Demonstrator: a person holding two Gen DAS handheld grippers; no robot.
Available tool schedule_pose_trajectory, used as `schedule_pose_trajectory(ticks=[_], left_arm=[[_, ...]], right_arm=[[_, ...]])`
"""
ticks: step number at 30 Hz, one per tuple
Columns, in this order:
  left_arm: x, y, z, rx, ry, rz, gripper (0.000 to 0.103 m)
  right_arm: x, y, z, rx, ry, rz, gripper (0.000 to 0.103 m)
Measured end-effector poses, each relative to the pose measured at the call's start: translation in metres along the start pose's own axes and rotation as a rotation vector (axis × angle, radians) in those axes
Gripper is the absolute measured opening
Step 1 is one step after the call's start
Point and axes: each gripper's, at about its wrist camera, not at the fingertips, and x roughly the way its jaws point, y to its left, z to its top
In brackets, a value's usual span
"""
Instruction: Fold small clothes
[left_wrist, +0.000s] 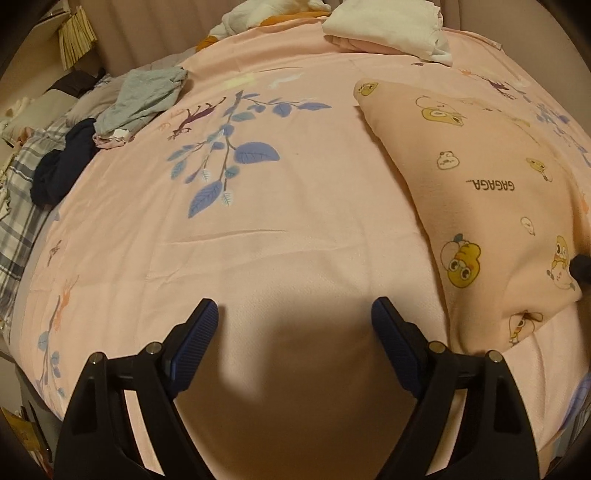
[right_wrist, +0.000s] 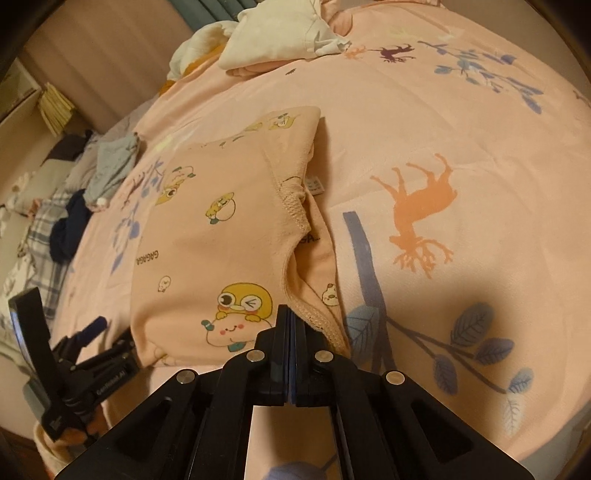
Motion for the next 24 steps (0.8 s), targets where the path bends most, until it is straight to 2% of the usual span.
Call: schedule_pose_trajectory(ticks=[2, 4, 7, 9, 10, 11, 15, 18, 22, 24], left_arm=[[0.003, 0.010, 0.003, -0.037, 0.022, -0.045, 0.087], [0.006, 0.022, 0.005, -0.110, 0.048, -0.097, 0.089], [0.005, 0.025, 0.005, -0.132, 0.047, -0.103, 0.089], [0.004, 0.019, 0.004, -0.107, 0.040, -0.083, 0.089], [0.003, 0.016, 0.004, -0.098, 0.035, -0.072, 0.089], [0.004, 0.014, 0.004, -0.089, 0.032, -0.065, 0.089], [0.006, 0.018, 0.004, -0.103, 0.048, -0.076, 0.092], [0.009, 0.021, 0.006, -0.114, 0.059, -0.079, 0.095], [0.008, 0.019, 0.006, -0.108, 0.056, -0.069, 0.095], [0.009, 0.019, 0.006, -0.109, 0.057, -0.069, 0.095]], right_arm=[[-0.005, 0.005, 0.000, 0.017, 0.005, 0.014, 0.000], [-0.010, 0.016, -0.003, -0.026, 0.022, 0.066, 0.000], [-0.013, 0.035, -0.009, -0.118, 0.012, 0.095, 0.003], [-0.011, 0.046, -0.012, -0.163, -0.001, 0.116, 0.022], [-0.009, 0.052, -0.013, -0.187, -0.006, 0.114, 0.041], [-0.007, 0.054, -0.014, -0.202, -0.008, 0.103, 0.052], [-0.001, 0.066, -0.018, -0.310, -0.059, 0.034, 0.052], [0.006, 0.071, -0.020, -0.369, -0.044, -0.049, 0.052], [0.004, 0.071, -0.023, -0.372, -0.038, -0.005, 0.052], [0.000, 0.077, -0.025, -0.416, -0.048, 0.019, 0.052]])
